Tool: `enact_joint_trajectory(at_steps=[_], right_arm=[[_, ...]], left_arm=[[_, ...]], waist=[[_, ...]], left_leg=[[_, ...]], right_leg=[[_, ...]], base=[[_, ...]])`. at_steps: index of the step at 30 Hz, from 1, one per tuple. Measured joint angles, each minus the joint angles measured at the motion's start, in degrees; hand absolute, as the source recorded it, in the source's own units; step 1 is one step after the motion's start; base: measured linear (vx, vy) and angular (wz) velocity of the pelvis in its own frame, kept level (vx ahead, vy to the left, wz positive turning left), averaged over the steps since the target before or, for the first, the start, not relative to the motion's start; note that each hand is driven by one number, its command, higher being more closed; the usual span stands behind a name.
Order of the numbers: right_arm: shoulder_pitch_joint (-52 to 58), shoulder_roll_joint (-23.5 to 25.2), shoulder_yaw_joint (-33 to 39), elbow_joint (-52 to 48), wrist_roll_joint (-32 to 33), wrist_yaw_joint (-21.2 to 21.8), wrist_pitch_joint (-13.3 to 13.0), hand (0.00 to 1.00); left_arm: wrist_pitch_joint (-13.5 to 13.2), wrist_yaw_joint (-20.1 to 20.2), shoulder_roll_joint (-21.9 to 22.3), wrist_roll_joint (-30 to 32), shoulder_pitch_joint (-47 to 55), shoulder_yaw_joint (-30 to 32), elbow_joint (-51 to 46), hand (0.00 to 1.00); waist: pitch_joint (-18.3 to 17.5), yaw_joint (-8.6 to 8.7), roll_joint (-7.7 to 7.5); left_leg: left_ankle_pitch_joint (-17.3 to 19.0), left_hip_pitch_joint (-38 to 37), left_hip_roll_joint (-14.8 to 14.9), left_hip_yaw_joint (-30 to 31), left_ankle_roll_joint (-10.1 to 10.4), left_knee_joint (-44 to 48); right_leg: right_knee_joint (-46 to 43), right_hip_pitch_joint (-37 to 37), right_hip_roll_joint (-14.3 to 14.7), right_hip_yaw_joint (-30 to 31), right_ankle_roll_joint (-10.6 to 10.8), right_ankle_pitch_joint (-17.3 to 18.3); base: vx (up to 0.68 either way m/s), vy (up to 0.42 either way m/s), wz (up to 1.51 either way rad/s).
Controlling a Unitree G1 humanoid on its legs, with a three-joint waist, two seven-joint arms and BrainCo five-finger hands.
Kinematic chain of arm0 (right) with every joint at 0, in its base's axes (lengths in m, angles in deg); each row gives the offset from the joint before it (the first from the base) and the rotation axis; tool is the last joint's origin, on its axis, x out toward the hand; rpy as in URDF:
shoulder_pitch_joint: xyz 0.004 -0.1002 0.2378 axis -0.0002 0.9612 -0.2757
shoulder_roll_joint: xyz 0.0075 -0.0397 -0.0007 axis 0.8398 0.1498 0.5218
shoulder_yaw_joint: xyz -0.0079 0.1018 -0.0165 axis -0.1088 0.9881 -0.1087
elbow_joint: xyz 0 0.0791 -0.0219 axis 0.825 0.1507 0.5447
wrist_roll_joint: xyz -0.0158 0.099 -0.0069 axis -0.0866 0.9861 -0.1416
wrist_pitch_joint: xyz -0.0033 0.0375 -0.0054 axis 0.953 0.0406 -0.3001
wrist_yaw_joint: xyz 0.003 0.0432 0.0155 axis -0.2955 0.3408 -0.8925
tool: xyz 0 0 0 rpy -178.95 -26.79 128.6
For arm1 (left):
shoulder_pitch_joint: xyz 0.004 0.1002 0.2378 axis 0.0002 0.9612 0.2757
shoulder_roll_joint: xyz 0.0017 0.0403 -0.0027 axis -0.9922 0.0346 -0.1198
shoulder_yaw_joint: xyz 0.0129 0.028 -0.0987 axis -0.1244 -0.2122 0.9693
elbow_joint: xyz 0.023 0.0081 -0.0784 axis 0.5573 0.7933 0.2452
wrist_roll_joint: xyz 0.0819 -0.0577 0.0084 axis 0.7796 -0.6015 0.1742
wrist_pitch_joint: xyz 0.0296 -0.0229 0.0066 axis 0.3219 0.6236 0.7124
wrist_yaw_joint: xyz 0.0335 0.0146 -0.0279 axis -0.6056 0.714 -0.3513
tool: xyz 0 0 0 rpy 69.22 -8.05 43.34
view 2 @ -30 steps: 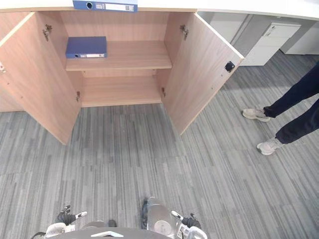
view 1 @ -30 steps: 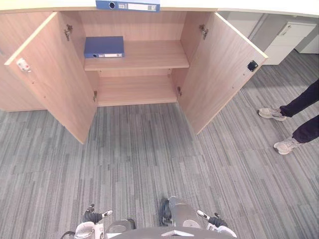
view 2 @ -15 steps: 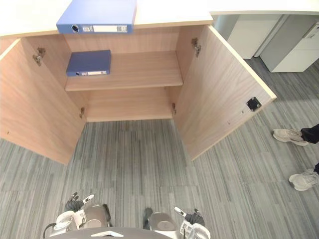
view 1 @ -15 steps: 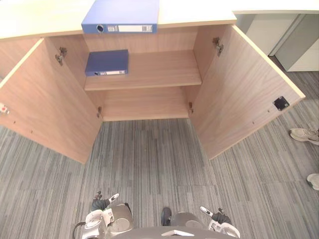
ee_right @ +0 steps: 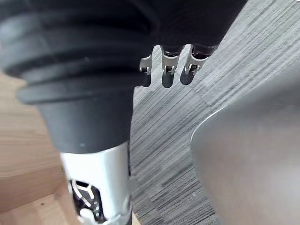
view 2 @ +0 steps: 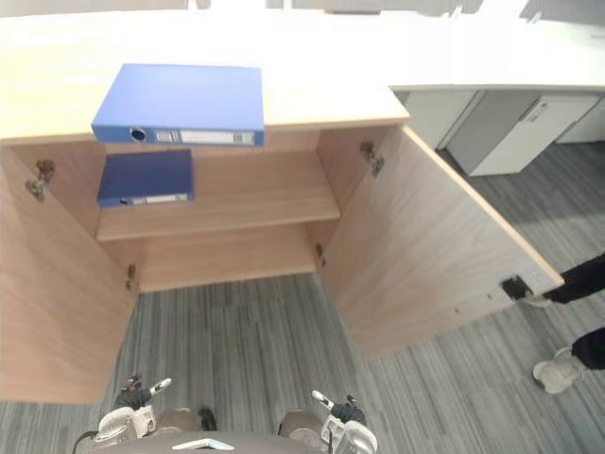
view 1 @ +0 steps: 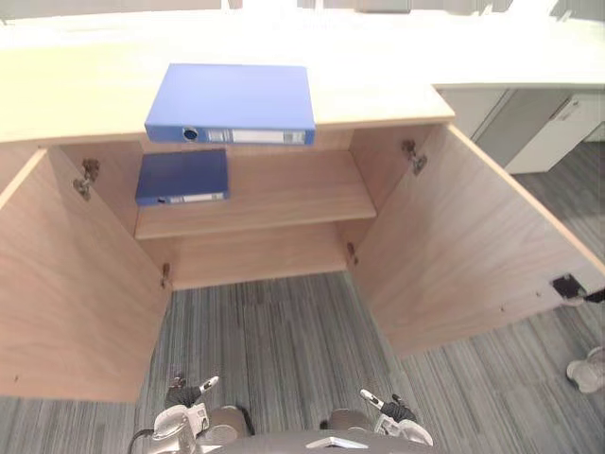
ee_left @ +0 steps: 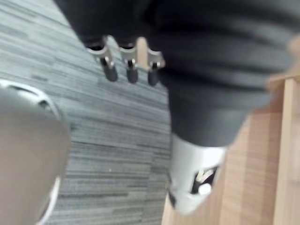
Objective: Walk over to the cabinet, pick up the folder, carry it to the office cabinet, place the folder inside the office cabinet, then close the office cabinet door
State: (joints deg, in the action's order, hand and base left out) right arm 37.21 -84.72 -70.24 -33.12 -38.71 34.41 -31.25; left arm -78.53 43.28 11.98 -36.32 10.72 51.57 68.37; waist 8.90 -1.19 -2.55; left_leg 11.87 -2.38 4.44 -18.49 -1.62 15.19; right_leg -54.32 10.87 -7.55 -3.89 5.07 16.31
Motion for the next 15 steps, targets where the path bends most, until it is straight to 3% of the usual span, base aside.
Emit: enact_joint_trajectory(at_steps=[2,4,5,6,8,10,12,13,15], right_arm=[[-0.2,-0.1,-0.1,-0.1,-0.6,0.1,-0.1,0.0],[-0.5,-0.4,-0.1,-0.1,-0.7,0.2,-0.1,0.0],[-0.6,-0.4,-0.1,0.0,-0.8,0.2,-0.1,0.0],[-0.3,-0.1,0.0,0.5,-0.6,0.3,-0.1,0.0],[-0.9,-2.1,0.4,0.7,-0.5,0.9,-0.2,0.0],[-0.8,-3.2,0.5,0.8,-0.4,0.9,-0.2,0.0],[-0.3,-3.2,0.1,0.8,-0.4,0.9,-0.1,0.0],[-0.1,-3.2,-1.1,0.8,-0.4,0.9,0.0,0.0],[0.2,-3.6,-2.3,0.9,-0.4,0.9,0.1,0.0]], left_arm=[[0.1,0.0,0.1,0.0,-0.1,0.0,0.0,0.0],[0.1,0.0,0.3,0.0,-0.6,0.1,0.1,0.0],[0.0,0.0,0.5,0.0,-0.5,0.1,0.2,0.0],[0.0,0.0,0.3,0.0,-0.8,0.2,0.3,0.0],[0.0,0.1,3.1,0.0,-1.3,1.8,1.8,0.0],[0.0,0.2,5.2,0.1,-1.3,3.0,1.7,0.0],[0.0,0.6,5.2,0.2,-1.4,3.6,1.2,0.0],[0.0,1.0,5.2,0.2,-1.3,4.5,0.0,0.0],[-0.1,1.1,5.3,0.2,-1.2,5.8,-1.7,0.0]], waist=[[0.0,0.26,0.01],[0.0,1.12,0.06],[-0.1,1.32,0.0],[-0.4,1.51,-1.22],[-1.0,1.48,3.51],[-1.1,1.47,5.37],[-0.6,1.72,5.1],[-0.5,1.48,4.69],[-0.5,0.67,4.64]], left_leg=[[-0.3,-3.5,0.1,0.1,0.5,-2.9],[-0.6,-5.0,0.3,1.3,1.0,-4.9],[-1.0,-5.7,-0.1,2.0,2.1,-6.4],[-1.1,-6.5,-1.9,3.9,3.2,-7.7],[-1.0,-8.0,0.9,5.8,4.9,-9.8],[-1.1,-8.3,2.5,6.0,5.2,-8.1],[-0.6,-5.1,4.9,6.1,6.1,3.3],[0.0,-0.5,7.2,5.9,7.5,14.8],[1.1,6.6,10.4,4.2,6.9,28.2]], right_leg=[[4.1,3.2,1.4,-0.7,-1.2,1.4],[13.9,5.5,3.1,-0.8,-2.2,1.2],[24.2,5.9,4.0,-0.1,-2.7,-2.5],[32.8,5.0,3.7,0.7,-4.1,-12.9],[33.8,3.0,6.0,-0.6,-4.8,-11.3],[35.0,0.8,6.9,-2.5,-5.6,-10.1],[37.3,-4.4,6.9,-4.3,-6.0,-8.5],[38.6,-6.9,6.9,-5.4,-6.0,-7.5],[39.6,-9.6,7.5,-5.9,-6.2,-6.6]], base=[[0.32,-0.046,0.12],[0.35,-0.131,0.34],[0.32,-0.171,0.51],[0.32,-0.174,0.47],[0.3,-0.143,0.32],[0.28,-0.15,0.33],[0.25,-0.18,0.59],[0.19,-0.143,0.5],[0.15,-0.057,0.12]])
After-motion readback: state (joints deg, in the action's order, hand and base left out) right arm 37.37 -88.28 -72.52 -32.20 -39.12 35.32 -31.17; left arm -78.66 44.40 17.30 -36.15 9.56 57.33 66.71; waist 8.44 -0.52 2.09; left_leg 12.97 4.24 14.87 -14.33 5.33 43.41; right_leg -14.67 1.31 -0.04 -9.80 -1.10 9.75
